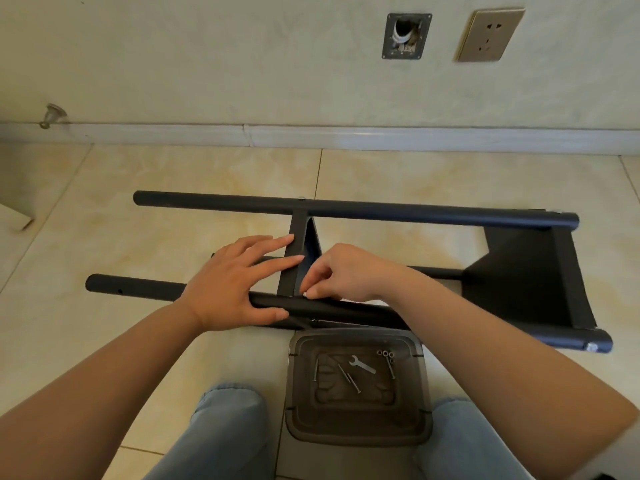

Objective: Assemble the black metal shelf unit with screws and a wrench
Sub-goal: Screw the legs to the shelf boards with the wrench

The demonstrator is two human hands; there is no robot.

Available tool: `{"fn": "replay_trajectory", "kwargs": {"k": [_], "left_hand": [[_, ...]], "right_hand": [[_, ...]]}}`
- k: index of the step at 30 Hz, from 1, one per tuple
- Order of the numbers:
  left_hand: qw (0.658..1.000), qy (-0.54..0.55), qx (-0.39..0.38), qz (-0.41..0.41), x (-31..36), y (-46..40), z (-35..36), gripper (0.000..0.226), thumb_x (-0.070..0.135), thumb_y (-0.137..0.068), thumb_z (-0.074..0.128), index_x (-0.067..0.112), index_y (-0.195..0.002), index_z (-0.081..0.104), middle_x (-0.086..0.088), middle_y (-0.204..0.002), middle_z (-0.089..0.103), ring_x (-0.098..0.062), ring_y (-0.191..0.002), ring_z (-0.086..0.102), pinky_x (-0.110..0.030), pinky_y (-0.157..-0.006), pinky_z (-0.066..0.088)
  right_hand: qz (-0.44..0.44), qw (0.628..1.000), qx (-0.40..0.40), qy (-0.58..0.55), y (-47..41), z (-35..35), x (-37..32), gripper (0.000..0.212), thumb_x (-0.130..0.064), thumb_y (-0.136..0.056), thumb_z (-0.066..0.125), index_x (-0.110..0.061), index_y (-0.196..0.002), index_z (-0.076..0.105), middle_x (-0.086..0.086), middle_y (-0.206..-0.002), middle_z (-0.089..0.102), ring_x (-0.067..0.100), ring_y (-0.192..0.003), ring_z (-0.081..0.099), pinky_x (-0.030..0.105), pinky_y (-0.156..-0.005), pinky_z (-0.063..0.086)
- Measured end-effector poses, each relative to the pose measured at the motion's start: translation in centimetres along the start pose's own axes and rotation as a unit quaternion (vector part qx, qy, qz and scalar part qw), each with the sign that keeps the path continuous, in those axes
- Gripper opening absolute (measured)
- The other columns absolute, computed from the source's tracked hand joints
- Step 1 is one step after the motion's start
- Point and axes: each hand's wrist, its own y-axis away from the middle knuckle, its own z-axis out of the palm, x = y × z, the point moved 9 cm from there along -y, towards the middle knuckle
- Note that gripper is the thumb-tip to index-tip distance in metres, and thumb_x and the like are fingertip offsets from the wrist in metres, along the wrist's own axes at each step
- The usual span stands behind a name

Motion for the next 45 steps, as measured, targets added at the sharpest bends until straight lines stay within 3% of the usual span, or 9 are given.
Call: {"fn": "replay_trajectory", "kwargs": {"k": [6, 9, 12, 16, 18, 22, 30, 40, 45], "left_hand": [[1.000, -0.013, 0.000, -0.002, 0.1, -0.3, 0.1, 0.078, 0.082, -0.079, 0.023, 0.039, -0.144, 0.022, 0.008, -0.152, 0.029, -0.022, -0.132, 0.034, -0.048, -0.099, 0.042], [1.000, -0.012, 0.003, -0.001, 0.1, -0.4, 0.1, 0.076, 0.079, -0.079, 0.030, 0.039, -0.144, 0.023, 0.009, -0.152, 0.029, -0.022, -0.132, 0.035, -0.047, -0.100, 0.041], [1.000, -0.015, 0.005, -0.002, 0.0, -0.4, 0.1, 0.078, 0.074, -0.076, 0.040, 0.039, -0.143, 0.024, 0.009, -0.152, 0.029, -0.022, -0.132, 0.035, -0.047, -0.100, 0.042], [1.000, -0.008, 0.003, -0.006, -0.2, -0.4, 0.1, 0.078, 0.073, -0.075, 0.043, 0.040, -0.143, 0.025, 0.010, -0.152, 0.028, -0.022, -0.132, 0.035, -0.048, -0.099, 0.043], [1.000, 0.004, 0.004, -0.009, -0.3, -0.5, 0.1, 0.079, 0.073, -0.074, 0.045, 0.040, -0.143, 0.026, 0.011, -0.152, 0.028, -0.022, -0.133, 0.034, -0.049, -0.099, 0.042], [1.000, 0.011, 0.010, -0.008, -0.3, -0.5, 0.0, 0.078, 0.072, -0.073, 0.047, 0.039, -0.142, 0.028, 0.011, -0.151, 0.029, -0.021, -0.133, 0.032, -0.047, -0.100, 0.041], [1.000, 0.014, 0.016, -0.006, -0.3, -0.5, 0.0, 0.078, 0.072, -0.073, 0.046, 0.039, -0.142, 0.029, 0.009, -0.151, 0.031, -0.023, -0.131, 0.035, -0.049, -0.099, 0.043], [1.000, 0.016, 0.020, -0.001, -0.2, -0.5, -0.1, 0.078, 0.070, -0.073, 0.048, 0.037, -0.141, 0.030, 0.008, -0.151, 0.031, -0.023, -0.130, 0.035, -0.047, -0.098, 0.042], [1.000, 0.010, 0.020, -0.002, -0.2, -0.5, -0.1, 0.078, 0.071, -0.072, 0.048, 0.038, -0.141, 0.029, 0.008, -0.151, 0.032, -0.022, -0.130, 0.035, -0.046, -0.098, 0.041]], "right_hand": [[0.075, 0.986, 0.000, -0.152, -0.9, 1.3, 3.2, 0.011, -0.028, -0.092, 0.060, -0.026, -0.097, 0.068, -0.013, -0.084, 0.063, 0.002, -0.081, 0.057, 0.015, -0.073, 0.043], [0.106, 0.977, -0.017, -0.187, -1.8, 1.8, 4.0, 0.016, -0.027, -0.092, 0.060, -0.021, -0.104, 0.068, -0.011, -0.080, 0.064, 0.003, -0.077, 0.059, 0.016, -0.070, 0.043], [0.125, 0.956, -0.078, -0.254, -3.1, 3.2, 4.3, 0.014, -0.017, -0.093, 0.058, -0.013, -0.103, 0.067, -0.004, -0.077, 0.066, 0.010, -0.077, 0.062, 0.026, -0.083, 0.050], [0.114, 0.925, -0.148, -0.331, -4.3, 4.1, 4.0, 0.013, -0.005, -0.094, 0.051, -0.009, -0.098, 0.063, 0.006, -0.092, 0.068, 0.014, -0.085, 0.065, 0.030, -0.091, 0.050], [0.103, 0.920, -0.170, -0.337, -4.4, 4.2, 3.8, 0.014, -0.005, -0.095, 0.049, -0.010, -0.099, 0.062, 0.005, -0.091, 0.069, 0.013, -0.085, 0.066, 0.031, -0.092, 0.049], [0.098, 0.918, -0.183, -0.339, -4.5, 4.3, 3.6, 0.014, -0.005, -0.095, 0.049, -0.012, -0.097, 0.061, -0.001, -0.083, 0.071, 0.008, -0.078, 0.068, 0.023, -0.078, 0.052], [0.091, 0.926, -0.180, -0.318, -4.5, 4.4, 3.7, 0.015, -0.006, -0.095, 0.049, -0.014, -0.094, 0.061, -0.001, -0.085, 0.068, 0.007, -0.078, 0.066, 0.022, -0.074, 0.050], [0.095, 0.941, -0.189, -0.264, -5.0, 4.9, 4.1, 0.013, -0.015, -0.097, 0.047, -0.012, -0.097, 0.060, 0.005, -0.091, 0.067, 0.017, -0.088, 0.063, 0.038, -0.097, 0.047], [0.088, 0.941, -0.181, -0.272, -5.1, 4.6, 4.0, 0.012, -0.014, -0.097, 0.048, -0.013, -0.096, 0.060, 0.002, -0.088, 0.067, 0.013, -0.084, 0.064, 0.032, -0.088, 0.049]]}}
